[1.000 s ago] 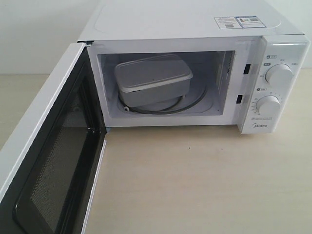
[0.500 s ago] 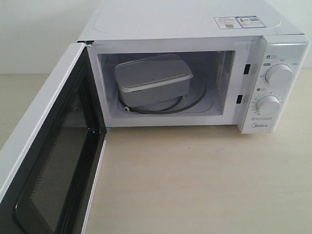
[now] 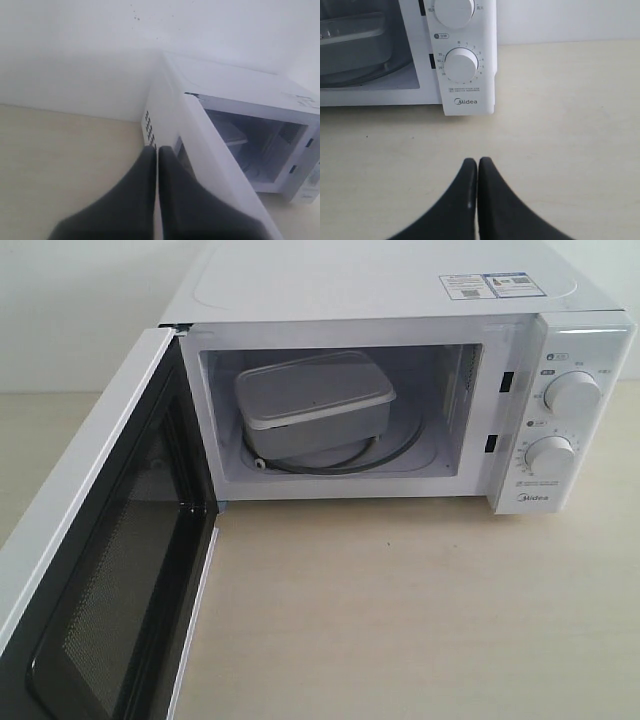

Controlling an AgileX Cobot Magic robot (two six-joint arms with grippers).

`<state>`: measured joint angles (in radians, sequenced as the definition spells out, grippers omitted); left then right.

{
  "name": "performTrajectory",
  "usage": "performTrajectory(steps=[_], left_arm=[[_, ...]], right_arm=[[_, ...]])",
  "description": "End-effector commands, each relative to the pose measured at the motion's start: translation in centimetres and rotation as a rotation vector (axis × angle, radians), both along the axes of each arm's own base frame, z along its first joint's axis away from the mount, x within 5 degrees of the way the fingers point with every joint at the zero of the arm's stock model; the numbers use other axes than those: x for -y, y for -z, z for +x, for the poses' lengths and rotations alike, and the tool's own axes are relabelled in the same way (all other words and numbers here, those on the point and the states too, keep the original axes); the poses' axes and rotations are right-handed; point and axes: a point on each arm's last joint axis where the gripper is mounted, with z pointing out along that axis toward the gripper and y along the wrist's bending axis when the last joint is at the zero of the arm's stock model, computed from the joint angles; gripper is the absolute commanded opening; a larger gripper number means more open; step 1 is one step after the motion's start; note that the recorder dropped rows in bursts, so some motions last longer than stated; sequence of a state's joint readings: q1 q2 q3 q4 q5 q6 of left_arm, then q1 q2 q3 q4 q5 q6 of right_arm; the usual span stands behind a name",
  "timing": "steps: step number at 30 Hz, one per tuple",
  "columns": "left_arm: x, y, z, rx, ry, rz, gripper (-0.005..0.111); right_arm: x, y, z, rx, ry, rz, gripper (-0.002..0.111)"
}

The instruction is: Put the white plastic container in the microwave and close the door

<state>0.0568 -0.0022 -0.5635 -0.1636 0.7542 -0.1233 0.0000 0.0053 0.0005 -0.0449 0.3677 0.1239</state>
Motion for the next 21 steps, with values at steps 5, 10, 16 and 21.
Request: performTrajectory(steps=[5,10,16,21], left_arm=[[0.4,-1.9,-0.3,0.155,0.04,-0.118,0.004],[0.2,-4.7,-0.9,0.453,0.055,-0.273,0.004],[-0.8,-7.6,-2.8,0.785,-0.009,-0.32,0.004],[0.1,-8.2,-0.5,0.491,0.031,-0.135,0.004]], right_arm=[[0.0,0.0,0.0,0.006,0.002,-0.01,0.0],[0.0,0.0,0.0,0.006,0.002,-0.008,0.0],[0.0,0.0,0.0,0.006,0.002,-0.008,0.0],[0.0,0.0,0.0,0.006,0.002,-0.008,0.0]])
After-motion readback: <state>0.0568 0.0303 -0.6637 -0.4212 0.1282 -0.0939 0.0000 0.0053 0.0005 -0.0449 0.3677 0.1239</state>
